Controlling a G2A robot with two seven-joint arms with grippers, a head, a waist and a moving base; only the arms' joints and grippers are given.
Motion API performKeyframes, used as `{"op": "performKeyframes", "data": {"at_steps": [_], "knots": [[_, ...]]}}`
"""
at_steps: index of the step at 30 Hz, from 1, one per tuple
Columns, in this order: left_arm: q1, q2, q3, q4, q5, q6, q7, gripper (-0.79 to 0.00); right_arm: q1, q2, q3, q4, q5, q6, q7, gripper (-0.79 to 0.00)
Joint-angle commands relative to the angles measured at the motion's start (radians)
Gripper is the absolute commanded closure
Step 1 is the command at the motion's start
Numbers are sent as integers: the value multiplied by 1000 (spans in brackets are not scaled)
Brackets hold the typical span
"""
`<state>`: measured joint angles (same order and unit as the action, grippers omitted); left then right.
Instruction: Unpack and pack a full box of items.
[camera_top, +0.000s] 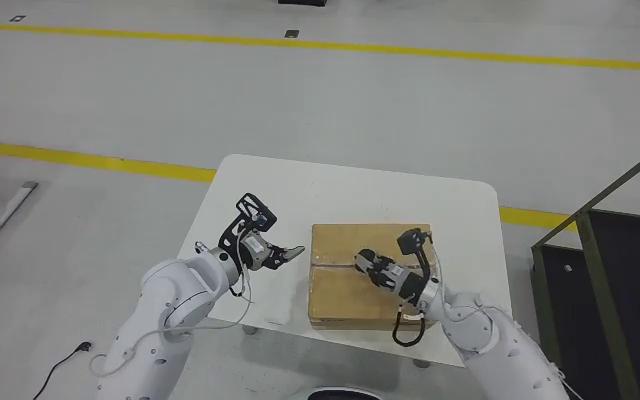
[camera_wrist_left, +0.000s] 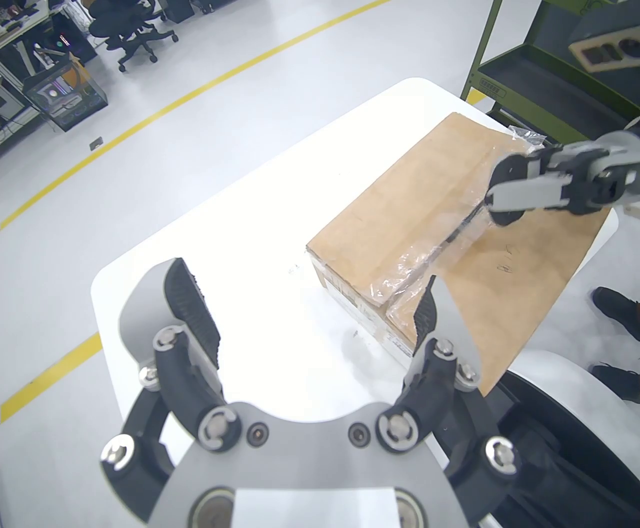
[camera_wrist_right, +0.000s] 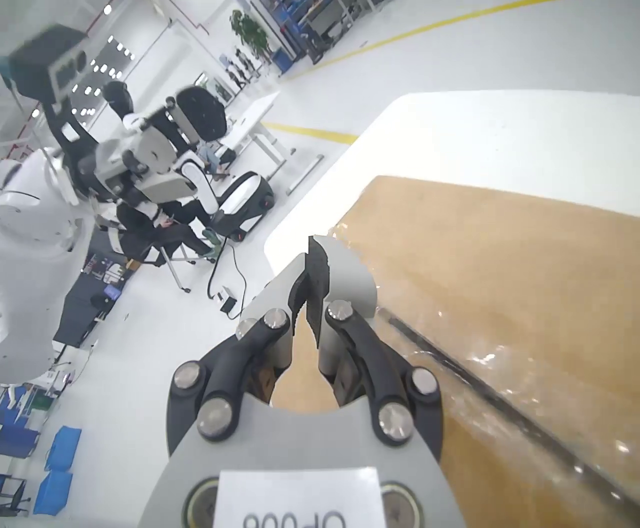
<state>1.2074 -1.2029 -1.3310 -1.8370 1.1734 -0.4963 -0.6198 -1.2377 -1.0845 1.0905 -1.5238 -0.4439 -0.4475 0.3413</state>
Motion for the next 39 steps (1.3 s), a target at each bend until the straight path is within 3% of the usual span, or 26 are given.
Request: {"op": "performKeyframes", "data": {"at_steps": [1, 6, 10, 18, 24, 31, 39], "knots": [[0, 0, 0, 0, 0, 0, 0, -785, 40, -12, -43, 65, -12, 18, 5, 0], [0, 0, 0, 0, 0, 0, 0, -785, 93, -33, -91, 163, 16, 58, 21, 0], [0, 0, 0, 0, 0, 0, 0, -785, 99, -37, -78, 169, 60, 10, 0, 0], [0, 0, 0, 0, 0, 0, 0, -785, 4, -3, 86, 76, 146, -41, 11, 0], [0, 0, 0, 0, 0, 0, 0, -785, -88, 24, 234, 55, 69, 34, -35, 0], [0, 0, 0, 0, 0, 0, 0, -785, -90, 23, 232, 118, 3, 75, -45, 0], [0, 0, 0, 0, 0, 0, 0, -785, -130, 30, 318, 83, 47, 18, -119, 0]]}}
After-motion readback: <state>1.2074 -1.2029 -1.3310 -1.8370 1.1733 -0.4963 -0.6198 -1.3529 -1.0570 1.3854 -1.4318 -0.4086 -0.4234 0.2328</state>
